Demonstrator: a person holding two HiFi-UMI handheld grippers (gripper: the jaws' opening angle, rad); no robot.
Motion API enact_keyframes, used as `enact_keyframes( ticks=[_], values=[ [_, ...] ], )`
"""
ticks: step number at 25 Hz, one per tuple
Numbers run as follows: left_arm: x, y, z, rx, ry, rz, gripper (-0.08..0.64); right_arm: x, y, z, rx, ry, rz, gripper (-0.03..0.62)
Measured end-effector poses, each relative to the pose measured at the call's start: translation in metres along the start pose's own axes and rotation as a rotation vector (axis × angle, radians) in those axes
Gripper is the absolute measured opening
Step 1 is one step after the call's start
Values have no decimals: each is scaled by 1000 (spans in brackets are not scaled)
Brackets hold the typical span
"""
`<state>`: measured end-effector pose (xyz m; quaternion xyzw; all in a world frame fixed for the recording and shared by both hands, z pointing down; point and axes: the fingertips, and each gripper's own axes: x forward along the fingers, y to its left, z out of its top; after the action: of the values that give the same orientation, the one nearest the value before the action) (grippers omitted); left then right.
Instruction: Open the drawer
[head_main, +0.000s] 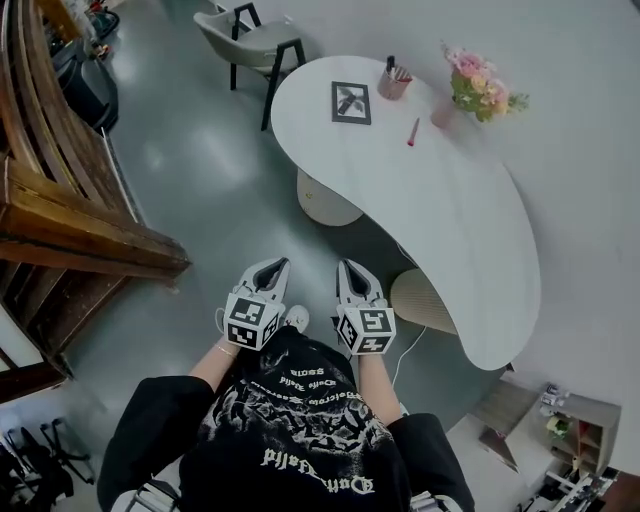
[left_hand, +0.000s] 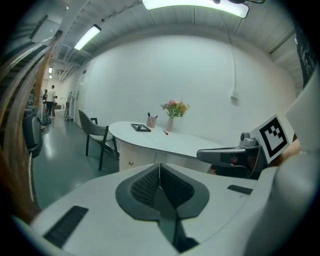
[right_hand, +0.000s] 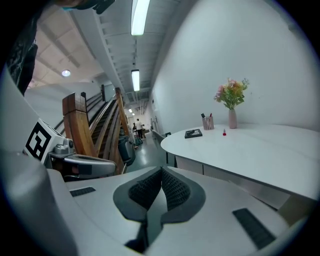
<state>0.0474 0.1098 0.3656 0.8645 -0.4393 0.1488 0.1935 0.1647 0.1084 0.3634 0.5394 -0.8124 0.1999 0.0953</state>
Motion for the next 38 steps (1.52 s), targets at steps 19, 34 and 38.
enact_keyframes(
  ticks=[19, 34, 38],
  values=[
    [23, 26, 21, -11, -8, 5, 25, 28, -7, 11, -1, 20, -3, 26],
    [74, 90, 25, -11, 44, -37, 25, 88, -3, 11, 96, 55, -91, 26],
    [89, 106, 21, -1, 56, -57, 25, 105, -3, 1, 90, 93, -118, 26]
  ],
)
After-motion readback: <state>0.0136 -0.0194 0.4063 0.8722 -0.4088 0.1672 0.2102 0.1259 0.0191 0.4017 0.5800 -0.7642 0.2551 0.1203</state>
